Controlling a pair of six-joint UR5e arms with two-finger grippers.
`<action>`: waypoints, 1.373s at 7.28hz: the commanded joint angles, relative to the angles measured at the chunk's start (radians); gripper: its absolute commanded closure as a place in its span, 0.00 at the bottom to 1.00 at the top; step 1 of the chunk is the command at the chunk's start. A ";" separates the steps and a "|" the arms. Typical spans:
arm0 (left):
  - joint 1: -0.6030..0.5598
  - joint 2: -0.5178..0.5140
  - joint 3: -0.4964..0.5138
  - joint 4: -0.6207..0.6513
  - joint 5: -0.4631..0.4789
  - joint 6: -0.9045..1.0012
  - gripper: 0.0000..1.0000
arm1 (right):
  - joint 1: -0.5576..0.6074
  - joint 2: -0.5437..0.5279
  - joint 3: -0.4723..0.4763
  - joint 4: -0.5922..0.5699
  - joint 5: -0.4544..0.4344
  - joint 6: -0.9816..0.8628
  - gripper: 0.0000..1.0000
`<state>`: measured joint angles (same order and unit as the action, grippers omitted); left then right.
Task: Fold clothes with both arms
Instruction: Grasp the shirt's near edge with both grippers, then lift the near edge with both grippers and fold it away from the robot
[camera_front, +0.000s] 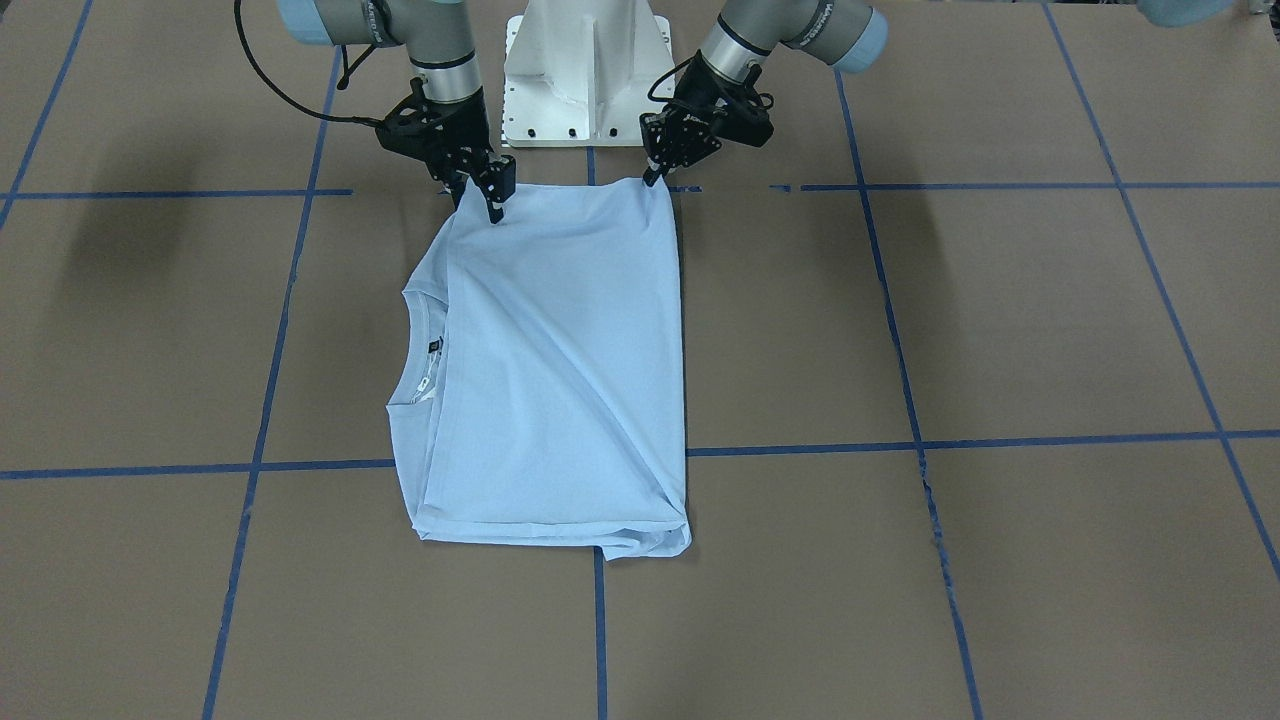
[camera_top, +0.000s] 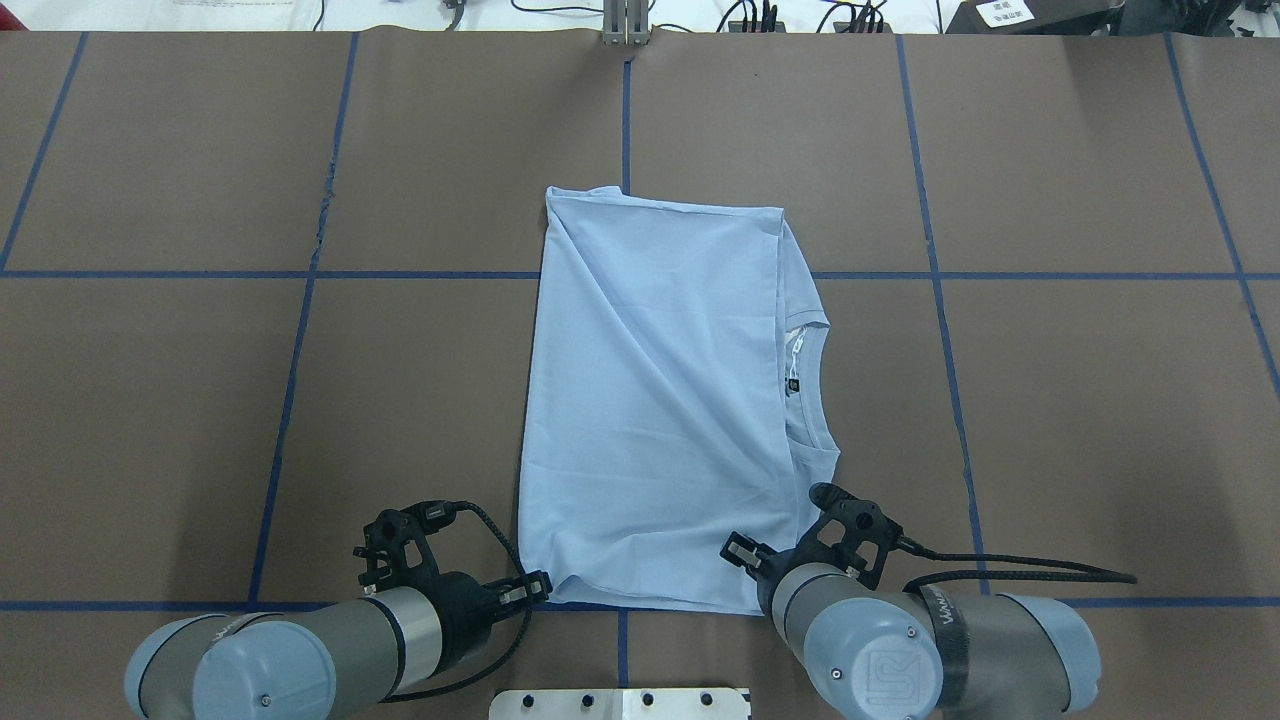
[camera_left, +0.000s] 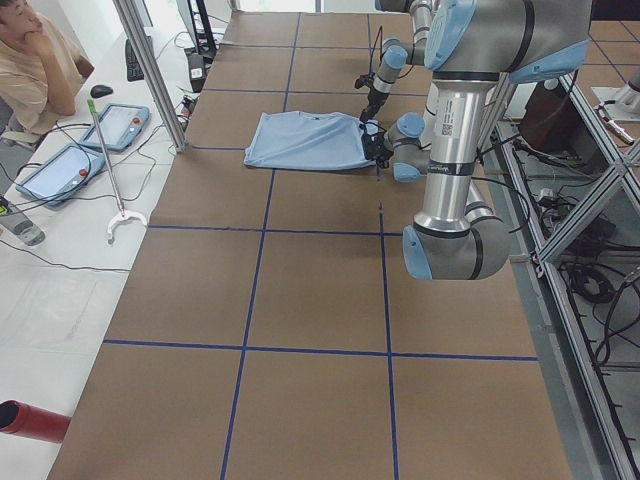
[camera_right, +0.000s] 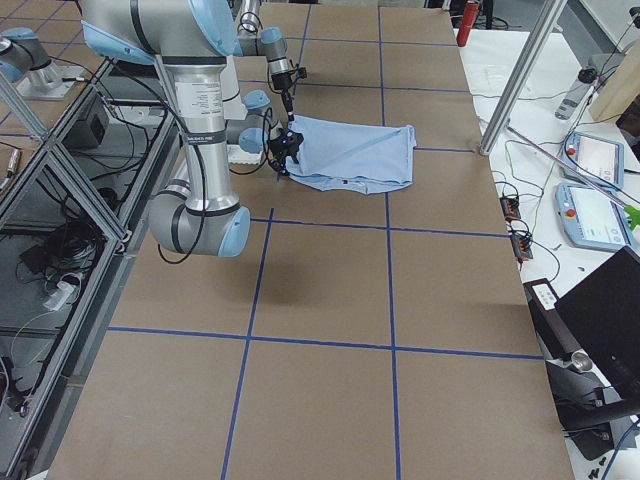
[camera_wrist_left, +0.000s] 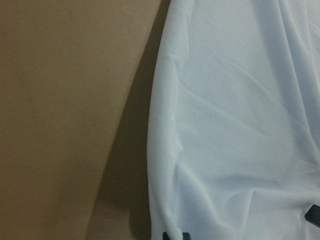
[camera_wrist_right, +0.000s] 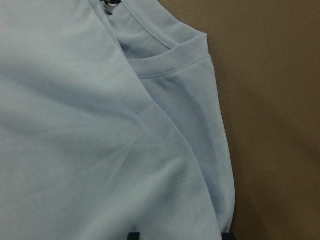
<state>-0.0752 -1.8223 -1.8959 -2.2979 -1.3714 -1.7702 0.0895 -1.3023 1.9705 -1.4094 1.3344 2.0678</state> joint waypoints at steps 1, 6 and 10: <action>0.000 0.000 0.000 0.000 0.000 0.000 1.00 | 0.003 0.000 0.002 0.001 0.000 0.002 1.00; -0.012 0.024 -0.095 0.011 -0.068 0.003 1.00 | 0.026 0.000 0.059 0.001 0.008 -0.006 1.00; -0.015 0.126 -0.467 0.300 -0.162 0.003 1.00 | 0.104 -0.008 0.334 -0.162 0.175 -0.009 1.00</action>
<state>-0.0900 -1.7073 -2.2538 -2.1014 -1.5074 -1.7672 0.1677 -1.3094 2.2098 -1.4957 1.4489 2.0588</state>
